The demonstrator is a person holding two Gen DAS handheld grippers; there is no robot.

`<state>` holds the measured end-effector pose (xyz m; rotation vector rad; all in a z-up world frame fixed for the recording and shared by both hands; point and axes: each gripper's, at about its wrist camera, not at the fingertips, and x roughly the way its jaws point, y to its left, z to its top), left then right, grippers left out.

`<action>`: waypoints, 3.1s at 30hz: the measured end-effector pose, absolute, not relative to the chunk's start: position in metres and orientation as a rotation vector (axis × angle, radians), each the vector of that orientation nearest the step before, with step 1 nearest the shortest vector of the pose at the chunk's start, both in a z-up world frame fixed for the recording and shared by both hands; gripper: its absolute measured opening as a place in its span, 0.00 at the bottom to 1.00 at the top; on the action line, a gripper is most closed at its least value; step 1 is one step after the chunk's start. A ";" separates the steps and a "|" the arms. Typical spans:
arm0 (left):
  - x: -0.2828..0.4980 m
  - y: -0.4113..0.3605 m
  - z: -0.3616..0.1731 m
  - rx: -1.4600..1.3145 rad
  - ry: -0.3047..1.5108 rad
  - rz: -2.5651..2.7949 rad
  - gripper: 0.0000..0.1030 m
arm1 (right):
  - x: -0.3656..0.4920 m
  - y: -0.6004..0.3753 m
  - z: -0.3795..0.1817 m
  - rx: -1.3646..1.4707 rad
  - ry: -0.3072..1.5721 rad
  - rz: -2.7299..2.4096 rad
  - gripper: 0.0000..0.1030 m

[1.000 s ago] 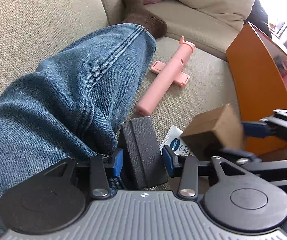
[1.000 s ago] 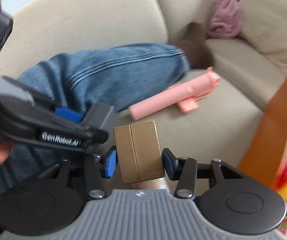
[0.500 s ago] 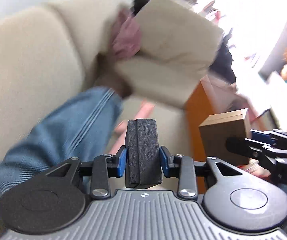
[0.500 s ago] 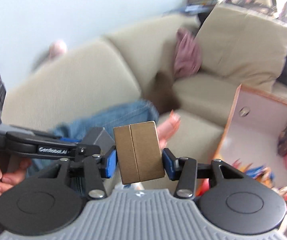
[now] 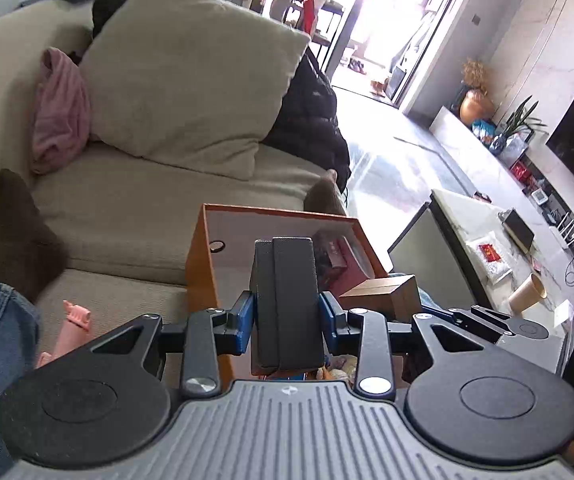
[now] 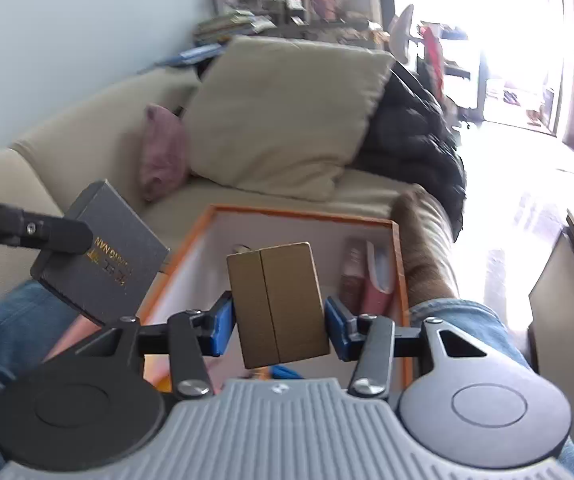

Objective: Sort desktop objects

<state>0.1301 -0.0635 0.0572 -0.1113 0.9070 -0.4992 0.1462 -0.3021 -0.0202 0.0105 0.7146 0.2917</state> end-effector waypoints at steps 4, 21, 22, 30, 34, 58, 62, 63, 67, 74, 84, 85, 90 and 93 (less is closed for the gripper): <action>0.160 -0.090 0.024 -0.084 0.993 -0.495 0.38 | 0.174 -0.310 -0.048 -0.025 0.817 0.257 0.48; 0.232 -0.140 -0.041 -0.067 1.146 -0.468 0.38 | 0.206 -0.297 -0.079 -0.181 0.823 0.282 0.48; 0.236 -0.144 -0.044 -0.080 1.146 -0.463 0.38 | 0.205 -0.297 -0.079 -0.186 0.819 0.283 0.48; 0.246 -0.152 -0.053 -0.187 1.174 -0.482 0.43 | 0.204 -0.296 -0.081 -0.190 0.821 0.299 0.49; 0.247 -0.142 -0.046 -0.268 1.169 -0.535 0.49 | 0.204 -0.296 -0.079 -0.169 0.837 0.316 0.48; 0.202 -0.003 -0.001 -0.293 0.906 -0.361 0.49 | 0.271 -0.210 -0.084 -0.121 0.928 0.357 0.47; 0.197 0.005 -0.008 -0.285 0.915 -0.372 0.49 | 0.278 -0.209 -0.093 -0.145 0.951 0.331 0.45; 0.196 0.008 -0.009 -0.286 0.918 -0.378 0.49 | 0.277 -0.210 -0.093 -0.155 0.949 0.327 0.46; 0.191 0.013 -0.013 -0.295 0.918 -0.404 0.49 | 0.264 -0.216 -0.080 -0.187 0.908 0.377 0.49; 0.183 0.023 -0.018 -0.309 0.916 -0.417 0.49 | 0.243 -0.217 -0.077 -0.289 0.932 0.534 0.24; 0.187 0.036 -0.023 -0.338 0.924 -0.417 0.49 | 0.259 -0.201 -0.103 -0.174 1.014 0.510 0.14; 0.187 0.037 -0.024 -0.341 0.924 -0.416 0.49 | 0.262 -0.199 -0.105 -0.183 1.015 0.485 0.13; 0.188 0.039 -0.027 -0.348 0.928 -0.408 0.49 | 0.273 -0.209 -0.110 -0.135 1.010 0.397 0.07; 0.189 0.039 -0.028 -0.346 0.936 -0.407 0.49 | 0.276 -0.212 -0.111 -0.112 1.009 0.384 0.04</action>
